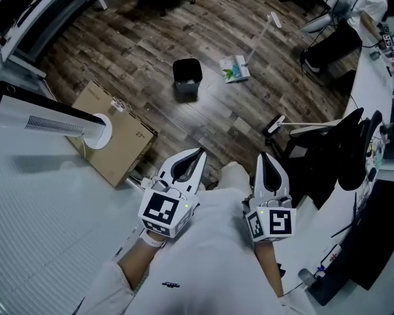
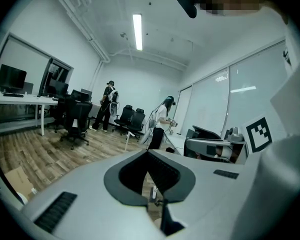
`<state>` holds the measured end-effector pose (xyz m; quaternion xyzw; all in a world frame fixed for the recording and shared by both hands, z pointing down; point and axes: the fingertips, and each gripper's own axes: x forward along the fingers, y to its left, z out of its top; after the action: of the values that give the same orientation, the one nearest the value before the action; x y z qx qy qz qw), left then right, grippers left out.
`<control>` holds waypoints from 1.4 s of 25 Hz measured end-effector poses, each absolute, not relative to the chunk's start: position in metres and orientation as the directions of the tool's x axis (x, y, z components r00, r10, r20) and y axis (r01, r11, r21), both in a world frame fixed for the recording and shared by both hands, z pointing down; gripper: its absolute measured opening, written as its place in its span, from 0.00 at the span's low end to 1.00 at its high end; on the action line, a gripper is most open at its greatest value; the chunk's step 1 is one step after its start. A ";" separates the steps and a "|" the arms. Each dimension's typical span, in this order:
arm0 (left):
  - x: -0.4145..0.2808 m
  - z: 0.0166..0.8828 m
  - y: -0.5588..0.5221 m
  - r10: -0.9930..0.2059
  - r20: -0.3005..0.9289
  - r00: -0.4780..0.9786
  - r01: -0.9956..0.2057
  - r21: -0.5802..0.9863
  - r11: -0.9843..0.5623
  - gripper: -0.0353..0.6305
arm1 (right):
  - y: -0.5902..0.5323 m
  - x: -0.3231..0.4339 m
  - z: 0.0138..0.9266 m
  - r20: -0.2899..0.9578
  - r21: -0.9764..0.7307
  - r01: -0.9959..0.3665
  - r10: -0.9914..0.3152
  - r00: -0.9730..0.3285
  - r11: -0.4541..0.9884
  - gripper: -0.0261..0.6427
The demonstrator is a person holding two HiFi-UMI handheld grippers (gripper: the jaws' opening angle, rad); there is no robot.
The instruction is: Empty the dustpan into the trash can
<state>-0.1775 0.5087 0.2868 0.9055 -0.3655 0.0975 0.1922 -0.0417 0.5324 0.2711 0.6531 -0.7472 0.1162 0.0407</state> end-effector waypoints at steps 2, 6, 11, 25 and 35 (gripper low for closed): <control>-0.183 0.286 0.504 -0.629 0.313 0.712 -0.702 0.278 -0.656 0.06 | 0.529 -0.046 0.272 0.222 -0.113 -0.986 -0.964 -0.149 0.126 0.06; -0.181 0.294 0.490 -0.616 0.323 0.718 -0.695 0.286 -0.660 0.06 | 0.515 -0.045 0.274 0.225 -0.116 -0.985 -0.962 -0.152 0.129 0.06; -0.170 0.300 0.464 -0.621 0.345 0.704 -0.707 0.261 -0.657 0.06 | 0.481 -0.033 0.285 0.232 -0.142 -0.981 -0.959 -0.163 0.132 0.06; -0.083 0.295 0.306 -0.633 0.383 0.673 -0.731 0.211 -0.649 0.06 | 0.315 0.065 0.292 0.207 -0.165 -0.976 -0.963 -0.172 0.139 0.06; 0.041 0.285 0.203 -0.567 0.413 0.713 -0.673 0.175 -0.719 0.06 | 0.211 0.191 0.303 0.201 -0.226 -0.973 -0.975 -0.092 0.045 0.06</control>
<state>0.0411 0.2027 0.2854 0.9117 -0.3399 0.1675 0.1585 0.1907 0.2106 0.3028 0.6737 -0.7230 0.1532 -0.0035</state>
